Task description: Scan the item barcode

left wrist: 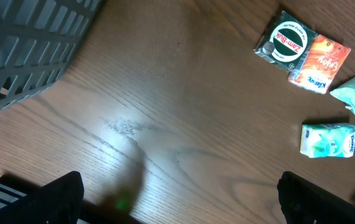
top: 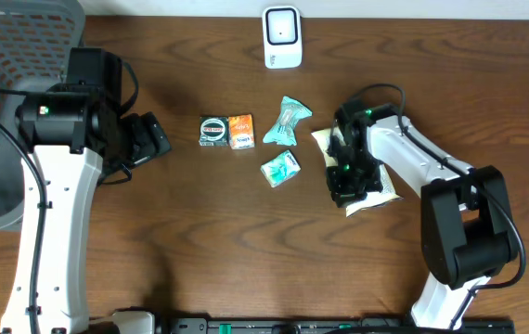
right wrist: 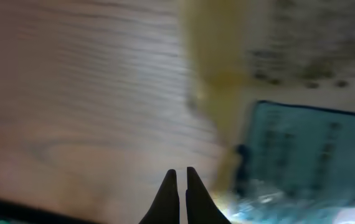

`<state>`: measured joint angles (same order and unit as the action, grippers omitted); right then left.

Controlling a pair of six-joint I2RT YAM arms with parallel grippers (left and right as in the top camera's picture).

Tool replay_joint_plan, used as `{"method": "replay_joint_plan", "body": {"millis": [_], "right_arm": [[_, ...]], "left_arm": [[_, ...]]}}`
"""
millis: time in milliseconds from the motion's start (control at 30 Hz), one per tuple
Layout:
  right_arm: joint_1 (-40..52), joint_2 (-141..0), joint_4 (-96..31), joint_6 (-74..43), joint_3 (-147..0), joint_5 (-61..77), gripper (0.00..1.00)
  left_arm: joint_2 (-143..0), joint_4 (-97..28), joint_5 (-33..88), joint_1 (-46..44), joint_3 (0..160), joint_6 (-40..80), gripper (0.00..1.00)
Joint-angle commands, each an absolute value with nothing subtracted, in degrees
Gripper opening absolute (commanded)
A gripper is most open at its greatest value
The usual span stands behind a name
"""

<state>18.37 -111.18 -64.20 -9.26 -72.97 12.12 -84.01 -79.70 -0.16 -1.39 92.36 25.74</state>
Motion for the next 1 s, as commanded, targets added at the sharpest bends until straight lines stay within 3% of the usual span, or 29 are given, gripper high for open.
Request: {"method": "replay_joint_plan", "body": {"millis": [0, 167, 300, 467, 667, 733, 800, 867, 967], "right_arm": [[16.29, -111.44, -61.89, -13.91, -70.78, 4.03, 0.01], [10.87, -111.44, -54.72, -13.93, -70.63, -4.80, 0.02], [5.28, -111.44, -45.65, -13.91, -75.33, -9.96, 0.11], [0.14, -111.44, -43.05, -13.91, -90.80, 5.15, 0.13], [0.64, -111.44, -40.47, -13.89, -98.13, 22.74, 0.16], [1.67, -111.63, -39.33, -13.87, -97.93, 22.33, 0.29], [3.33, -112.44, -38.46, -13.87, -97.32, 19.38, 0.55], [5.10, -113.84, -38.54, -13.87, -97.27, 15.77, 0.73], [8.49, -117.25, -38.54, -8.01, -97.27, 12.53, 0.94]], "left_arm": [[-84.33, -80.09, -0.51, -1.34, 92.40, 26.26, 0.98], [-84.33, -80.09, -0.51, -1.34, 92.40, 26.26, 0.98], [-84.33, -80.09, -0.51, -1.34, 92.40, 26.26, 0.98], [-84.33, -80.09, -0.51, -1.37, 92.40, 26.26, 0.98], [-84.33, -80.09, -0.51, -1.37, 92.40, 26.26, 0.98], [-84.33, -80.09, -0.51, -1.34, 92.40, 26.26, 0.98], [-84.33, -80.09, -0.51, -1.37, 92.40, 26.26, 0.98], [-84.33, -80.09, -0.51, -1.34, 92.40, 26.26, 0.98], [-84.33, -80.09, -0.51, -1.34, 92.40, 26.26, 0.98]]}}
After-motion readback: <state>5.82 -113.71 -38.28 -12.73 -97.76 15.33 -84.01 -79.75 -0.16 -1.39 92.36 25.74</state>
